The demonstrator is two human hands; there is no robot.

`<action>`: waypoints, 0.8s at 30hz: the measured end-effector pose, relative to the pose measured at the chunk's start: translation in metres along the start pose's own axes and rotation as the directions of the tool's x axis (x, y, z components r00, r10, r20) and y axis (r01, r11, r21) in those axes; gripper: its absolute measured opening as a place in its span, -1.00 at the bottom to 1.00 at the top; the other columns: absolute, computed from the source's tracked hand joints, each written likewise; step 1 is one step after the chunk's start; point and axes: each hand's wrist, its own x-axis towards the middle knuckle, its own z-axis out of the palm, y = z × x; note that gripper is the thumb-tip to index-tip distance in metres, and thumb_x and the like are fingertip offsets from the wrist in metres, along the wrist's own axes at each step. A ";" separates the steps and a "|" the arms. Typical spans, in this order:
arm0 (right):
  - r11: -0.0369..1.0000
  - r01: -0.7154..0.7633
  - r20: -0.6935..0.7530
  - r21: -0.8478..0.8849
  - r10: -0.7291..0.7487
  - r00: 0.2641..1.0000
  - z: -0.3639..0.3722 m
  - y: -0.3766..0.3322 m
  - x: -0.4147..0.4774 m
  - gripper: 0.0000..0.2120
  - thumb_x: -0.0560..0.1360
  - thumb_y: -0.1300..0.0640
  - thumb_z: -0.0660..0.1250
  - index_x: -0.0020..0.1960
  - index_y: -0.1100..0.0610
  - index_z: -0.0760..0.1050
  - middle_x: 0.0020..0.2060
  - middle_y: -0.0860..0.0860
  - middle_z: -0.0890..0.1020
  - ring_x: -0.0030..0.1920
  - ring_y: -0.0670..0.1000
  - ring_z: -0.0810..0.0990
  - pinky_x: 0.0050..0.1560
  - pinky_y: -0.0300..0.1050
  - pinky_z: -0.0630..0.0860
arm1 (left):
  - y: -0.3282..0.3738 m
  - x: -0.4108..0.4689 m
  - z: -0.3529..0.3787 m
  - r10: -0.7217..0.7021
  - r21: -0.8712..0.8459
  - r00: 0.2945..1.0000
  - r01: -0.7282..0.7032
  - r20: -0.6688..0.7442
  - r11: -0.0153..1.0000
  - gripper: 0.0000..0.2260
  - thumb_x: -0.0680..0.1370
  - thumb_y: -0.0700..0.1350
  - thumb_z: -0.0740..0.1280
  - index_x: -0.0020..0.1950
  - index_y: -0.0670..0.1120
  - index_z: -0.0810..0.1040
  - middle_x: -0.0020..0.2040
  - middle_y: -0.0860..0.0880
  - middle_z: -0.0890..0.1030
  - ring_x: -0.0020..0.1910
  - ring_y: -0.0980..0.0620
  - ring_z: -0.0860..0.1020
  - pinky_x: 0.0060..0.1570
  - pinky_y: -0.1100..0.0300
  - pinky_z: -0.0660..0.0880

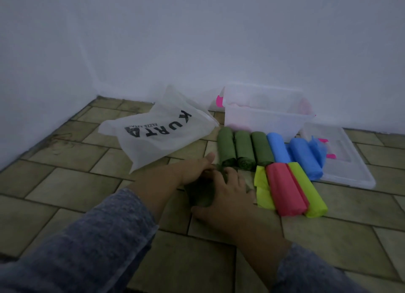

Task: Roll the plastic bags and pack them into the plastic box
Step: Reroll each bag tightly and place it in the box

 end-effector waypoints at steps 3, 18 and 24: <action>1.000 0.004 -0.033 0.004 -0.004 0.999 -0.003 0.003 -0.010 -0.16 0.12 -0.50 0.16 0.34 -0.26 0.10 0.45 0.02 0.17 0.44 0.16 0.14 0.28 0.32 0.20 | -0.005 0.004 0.003 -0.009 -0.053 0.995 0.015 0.097 0.999 -0.33 0.51 0.37 -0.10 0.38 0.00 0.45 0.40 -0.14 0.41 0.37 -0.13 0.34 0.42 -0.11 0.19; 0.971 0.146 0.003 -0.189 -0.148 0.989 -0.017 0.012 -0.045 -0.40 0.16 -0.50 0.11 0.05 -0.17 0.29 0.03 -0.08 0.42 0.16 0.04 0.34 -0.02 -0.01 0.30 | -0.011 0.005 0.013 0.012 0.202 0.998 -0.024 0.060 0.979 -0.31 0.52 0.36 -0.18 0.36 0.05 0.48 0.46 -0.06 0.36 0.42 -0.07 0.28 0.44 -0.04 0.09; 0.969 0.159 0.082 -0.189 -0.146 0.986 -0.017 0.014 -0.038 -0.37 0.16 -0.55 0.07 0.08 -0.19 0.27 0.02 -0.07 0.42 0.16 0.05 0.34 0.05 0.06 0.33 | -0.009 0.001 0.013 0.009 0.213 0.999 -0.020 0.051 0.977 -0.34 0.54 0.34 -0.15 0.32 0.04 0.53 0.45 -0.13 0.36 0.37 -0.11 0.33 0.40 0.02 0.17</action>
